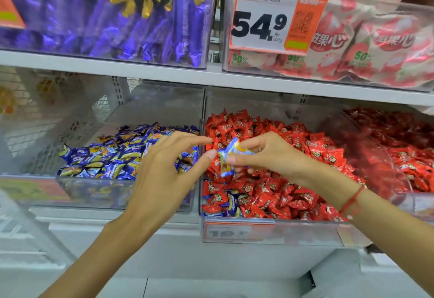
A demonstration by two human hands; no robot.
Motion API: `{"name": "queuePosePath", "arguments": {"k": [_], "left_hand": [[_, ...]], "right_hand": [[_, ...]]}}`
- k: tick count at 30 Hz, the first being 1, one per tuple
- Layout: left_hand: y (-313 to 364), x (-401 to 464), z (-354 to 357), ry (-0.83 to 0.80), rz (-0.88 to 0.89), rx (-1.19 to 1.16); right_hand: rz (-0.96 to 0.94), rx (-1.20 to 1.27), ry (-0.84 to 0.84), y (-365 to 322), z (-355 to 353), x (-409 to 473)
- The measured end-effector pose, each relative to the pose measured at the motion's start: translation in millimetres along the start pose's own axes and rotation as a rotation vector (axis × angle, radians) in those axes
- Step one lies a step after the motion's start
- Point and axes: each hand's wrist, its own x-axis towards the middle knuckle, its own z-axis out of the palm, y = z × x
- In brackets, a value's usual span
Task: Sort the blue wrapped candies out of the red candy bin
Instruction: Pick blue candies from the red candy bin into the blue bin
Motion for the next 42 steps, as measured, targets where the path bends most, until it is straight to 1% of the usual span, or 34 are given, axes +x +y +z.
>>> {"name": "queuePosePath", "arguments": {"k": [2,4,6,8,11,12,14,15,16,17,18,19,20,21,22,23,25,27,29,30,32,33,34,36,38,39,41,42], "left_hand": [[9,0,1,-0.022,-0.032,-0.017],[19,2,3,-0.015,-0.100,-0.104],[26,5,3,0.036,-0.179,-0.248],[27,10,-1,0.104,-0.230,-0.343],[21,14,-9,0.174,-0.302,-0.474],[18,14,-12,0.196,-0.315,-0.500],[10,14,-18,0.266,-0.325,-0.521],[3,14,-21,0.311,-0.325,-0.504],[-5,14,-26,0.350,-0.325,-0.463],[-17,14,-32,0.363,-0.329,-0.401],[-26,15,-37,0.338,-0.342,-0.333],[-37,16,-40,0.270,-0.358,-0.248],[-44,16,-42,0.177,-0.368,-0.146],[-47,15,-42,0.100,-0.358,-0.030],[-47,14,-39,0.059,-0.324,0.069],[-42,12,-35,0.052,-0.261,0.125],[-28,10,-24,0.028,-0.136,0.119],[-17,6,-10,-0.083,-0.069,0.138],[-15,2,-1,-0.179,-0.035,0.183],[-15,1,1,-0.196,-0.036,0.186],[-18,1,0,-0.200,-0.049,0.181],[-19,2,-2,-0.199,-0.055,0.172],[-20,3,-4,-0.194,-0.058,0.155],[-18,3,-6,-0.164,-0.064,0.088],[-8,4,-6,-0.146,-0.090,-0.025],[-1,4,-5,-0.137,-0.114,-0.096],[12,6,-3,-0.077,-0.143,-0.245],[16,8,-2,-0.012,-0.142,-0.294]], "right_hand": [[0.048,0.102,0.030,-11,5,-5],[0.031,0.103,0.057,-22,13,-8],[-0.062,0.088,0.105,-32,21,-7],[-0.164,0.052,0.170,-42,30,-2],[-0.218,-0.023,0.281,-48,41,11],[-0.199,0.004,0.273,-50,43,14],[-0.150,0.182,0.146,-50,40,17],[-0.141,0.253,0.091,-48,37,16],[-0.148,0.253,0.072,-45,32,14],[-0.165,0.192,0.088,-39,25,12],[-0.184,0.085,0.115,-33,18,10],[-0.197,-0.059,0.115,-25,10,7],[-0.196,-0.209,0.059,-18,4,5],[-0.179,-0.346,-0.040,-9,0,4],[-0.153,-0.464,-0.153,-1,0,4],[-0.128,-0.580,-0.247,6,3,5],[-0.123,-0.828,-0.358,19,12,8],[-0.153,-1.038,-0.397,27,20,11],[-0.188,-1.143,-0.385,28,24,12],[-0.204,-1.154,-0.370,27,22,12],[-0.204,-1.100,-0.315,24,14,11],[-0.187,-1.015,-0.263,22,7,9],[-0.167,-0.890,-0.203,19,0,7],[-0.135,-0.565,-0.066,10,-9,1],[-0.117,-0.203,0.048,-3,-8,-5],[-0.118,-0.053,0.079,-10,-2,-6],[-0.135,0.135,0.120,-25,16,-6],[-0.143,0.200,0.135,-30,24,-4]]}}
